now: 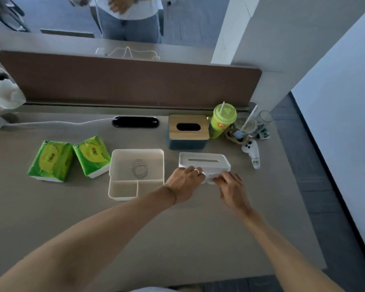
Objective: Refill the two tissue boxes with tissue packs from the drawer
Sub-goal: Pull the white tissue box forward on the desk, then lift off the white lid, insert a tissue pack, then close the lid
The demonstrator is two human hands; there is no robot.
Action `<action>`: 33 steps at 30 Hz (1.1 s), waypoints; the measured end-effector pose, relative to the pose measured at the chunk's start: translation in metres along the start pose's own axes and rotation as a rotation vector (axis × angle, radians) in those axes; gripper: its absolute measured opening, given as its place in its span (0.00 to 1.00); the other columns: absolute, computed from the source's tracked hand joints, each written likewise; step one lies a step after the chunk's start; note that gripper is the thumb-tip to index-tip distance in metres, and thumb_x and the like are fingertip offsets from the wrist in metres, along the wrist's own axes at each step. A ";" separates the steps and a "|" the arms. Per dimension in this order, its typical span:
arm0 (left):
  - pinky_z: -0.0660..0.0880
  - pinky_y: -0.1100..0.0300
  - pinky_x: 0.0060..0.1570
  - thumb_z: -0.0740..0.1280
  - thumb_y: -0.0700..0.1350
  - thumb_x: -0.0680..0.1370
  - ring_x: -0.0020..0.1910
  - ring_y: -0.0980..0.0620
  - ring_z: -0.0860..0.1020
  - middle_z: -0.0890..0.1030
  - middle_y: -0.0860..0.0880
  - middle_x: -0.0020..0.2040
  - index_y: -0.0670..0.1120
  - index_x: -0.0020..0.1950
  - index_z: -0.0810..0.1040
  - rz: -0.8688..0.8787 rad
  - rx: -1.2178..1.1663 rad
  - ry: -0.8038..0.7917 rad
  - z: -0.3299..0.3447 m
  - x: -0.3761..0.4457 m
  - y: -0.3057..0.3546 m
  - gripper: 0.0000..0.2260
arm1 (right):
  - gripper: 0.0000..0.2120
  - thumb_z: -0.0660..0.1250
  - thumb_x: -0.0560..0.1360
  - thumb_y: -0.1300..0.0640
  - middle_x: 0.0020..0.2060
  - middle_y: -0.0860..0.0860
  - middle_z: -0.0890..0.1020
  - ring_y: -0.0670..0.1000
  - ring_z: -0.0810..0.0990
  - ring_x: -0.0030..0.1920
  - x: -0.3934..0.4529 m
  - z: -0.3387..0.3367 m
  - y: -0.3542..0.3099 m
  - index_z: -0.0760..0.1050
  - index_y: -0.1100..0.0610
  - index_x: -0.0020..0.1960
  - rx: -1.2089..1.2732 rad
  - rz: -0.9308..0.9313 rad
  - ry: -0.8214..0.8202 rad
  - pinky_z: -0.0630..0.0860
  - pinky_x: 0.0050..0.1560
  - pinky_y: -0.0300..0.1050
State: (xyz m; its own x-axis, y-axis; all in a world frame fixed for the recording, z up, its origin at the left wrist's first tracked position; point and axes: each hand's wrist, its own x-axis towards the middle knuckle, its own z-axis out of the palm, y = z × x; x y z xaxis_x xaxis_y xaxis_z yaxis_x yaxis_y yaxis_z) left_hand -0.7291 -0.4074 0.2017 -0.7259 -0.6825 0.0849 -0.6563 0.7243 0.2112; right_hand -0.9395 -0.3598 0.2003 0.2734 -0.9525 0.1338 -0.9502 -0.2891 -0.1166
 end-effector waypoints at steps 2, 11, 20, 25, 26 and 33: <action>0.72 0.58 0.33 0.70 0.37 0.72 0.46 0.47 0.80 0.80 0.49 0.49 0.47 0.54 0.81 -0.060 0.012 -0.081 0.010 0.008 0.006 0.12 | 0.25 0.73 0.60 0.70 0.43 0.52 0.78 0.57 0.79 0.43 0.001 0.010 0.011 0.84 0.54 0.54 0.043 -0.007 -0.093 0.76 0.45 0.49; 0.76 0.52 0.49 0.62 0.40 0.80 0.58 0.46 0.78 0.80 0.47 0.58 0.50 0.65 0.77 -0.248 0.018 -0.290 0.038 0.028 0.020 0.15 | 0.22 0.76 0.62 0.69 0.44 0.51 0.81 0.56 0.81 0.45 0.002 0.050 0.042 0.84 0.54 0.54 0.164 -0.016 -0.247 0.80 0.45 0.49; 0.73 0.52 0.54 0.65 0.42 0.77 0.54 0.45 0.75 0.77 0.43 0.59 0.46 0.58 0.78 -0.303 0.075 -0.175 0.025 0.008 0.001 0.10 | 0.10 0.75 0.66 0.66 0.40 0.48 0.79 0.54 0.77 0.43 0.009 0.052 0.023 0.82 0.52 0.42 0.131 0.009 -0.231 0.76 0.43 0.49; 0.74 0.49 0.51 0.68 0.44 0.71 0.51 0.43 0.75 0.77 0.43 0.55 0.45 0.58 0.78 -0.328 0.065 -0.015 0.000 -0.017 -0.044 0.15 | 0.13 0.73 0.71 0.62 0.48 0.52 0.82 0.57 0.80 0.49 0.056 0.035 -0.028 0.81 0.56 0.55 0.166 -0.036 -0.108 0.77 0.50 0.53; 0.74 0.48 0.50 0.68 0.45 0.71 0.51 0.42 0.75 0.77 0.43 0.56 0.46 0.58 0.77 -0.344 0.083 -0.014 -0.007 -0.025 -0.057 0.16 | 0.15 0.72 0.72 0.61 0.50 0.52 0.81 0.56 0.79 0.50 0.068 0.031 -0.042 0.80 0.56 0.58 0.171 -0.046 -0.088 0.77 0.52 0.53; 0.75 0.48 0.49 0.67 0.42 0.67 0.52 0.40 0.76 0.77 0.42 0.55 0.46 0.60 0.78 -0.472 0.125 -0.061 -0.055 -0.103 -0.165 0.21 | 0.22 0.73 0.73 0.57 0.56 0.53 0.81 0.56 0.79 0.55 0.142 0.030 -0.161 0.76 0.56 0.66 0.245 -0.110 -0.051 0.78 0.56 0.53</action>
State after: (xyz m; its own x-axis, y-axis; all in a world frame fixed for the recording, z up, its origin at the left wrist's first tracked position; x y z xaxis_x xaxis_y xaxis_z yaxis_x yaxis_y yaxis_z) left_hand -0.5347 -0.4615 0.2112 -0.3512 -0.9350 -0.0498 -0.9336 0.3457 0.0938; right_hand -0.7436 -0.4515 0.2087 0.3863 -0.9157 0.1103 -0.8514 -0.4000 -0.3393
